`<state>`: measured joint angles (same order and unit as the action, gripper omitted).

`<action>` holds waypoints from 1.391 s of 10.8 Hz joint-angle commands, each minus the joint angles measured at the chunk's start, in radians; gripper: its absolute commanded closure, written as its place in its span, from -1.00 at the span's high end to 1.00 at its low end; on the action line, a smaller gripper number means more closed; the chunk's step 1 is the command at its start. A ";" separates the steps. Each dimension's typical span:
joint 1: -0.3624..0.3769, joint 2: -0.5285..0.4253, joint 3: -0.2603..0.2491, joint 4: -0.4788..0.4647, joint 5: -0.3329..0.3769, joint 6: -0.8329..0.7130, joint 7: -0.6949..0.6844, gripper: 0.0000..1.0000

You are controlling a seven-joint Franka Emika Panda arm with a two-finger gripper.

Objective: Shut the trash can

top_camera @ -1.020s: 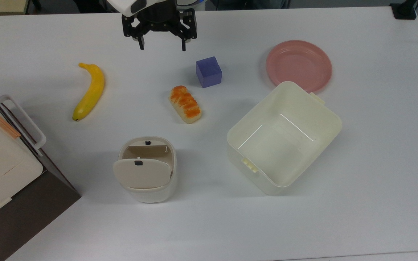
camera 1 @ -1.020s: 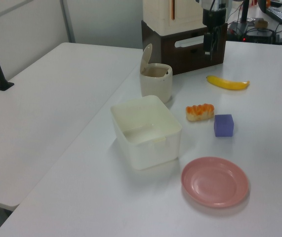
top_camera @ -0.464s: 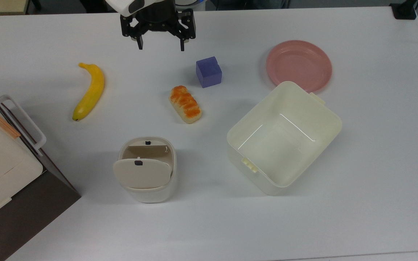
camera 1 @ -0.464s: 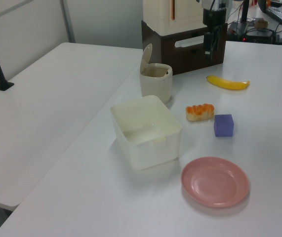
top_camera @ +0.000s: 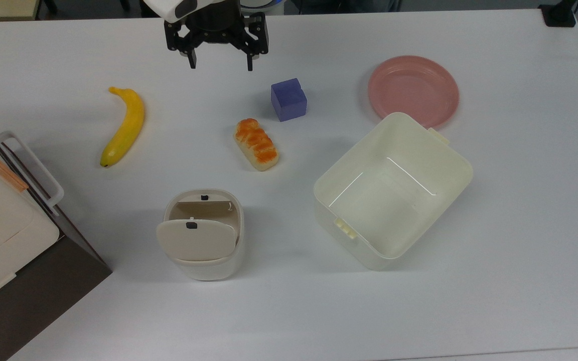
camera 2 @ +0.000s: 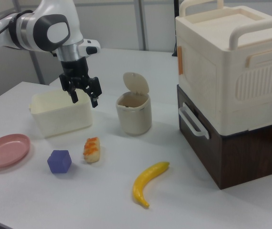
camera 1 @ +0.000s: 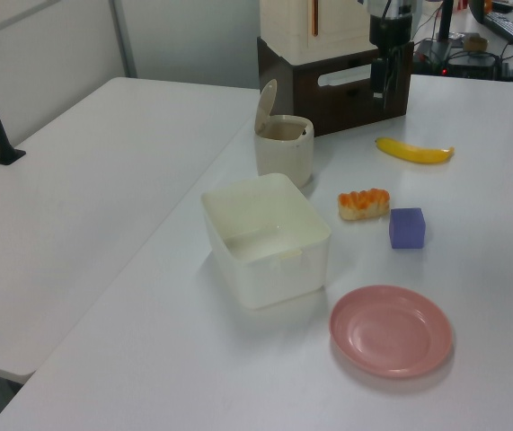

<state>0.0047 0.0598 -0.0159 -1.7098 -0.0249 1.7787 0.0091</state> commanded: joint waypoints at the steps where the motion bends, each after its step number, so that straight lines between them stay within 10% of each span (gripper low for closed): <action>1: 0.015 -0.015 -0.015 -0.010 -0.004 -0.010 -0.012 0.02; 4: 0.017 -0.012 -0.013 -0.008 -0.001 0.010 -0.008 -0.83; 12: 0.175 0.257 -0.239 0.212 0.017 0.627 0.014 -0.83; 15: 0.166 0.394 -0.246 0.306 0.008 0.891 0.043 -0.83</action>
<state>0.1490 0.3442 -0.2311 -1.4985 -0.0214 2.5382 0.0286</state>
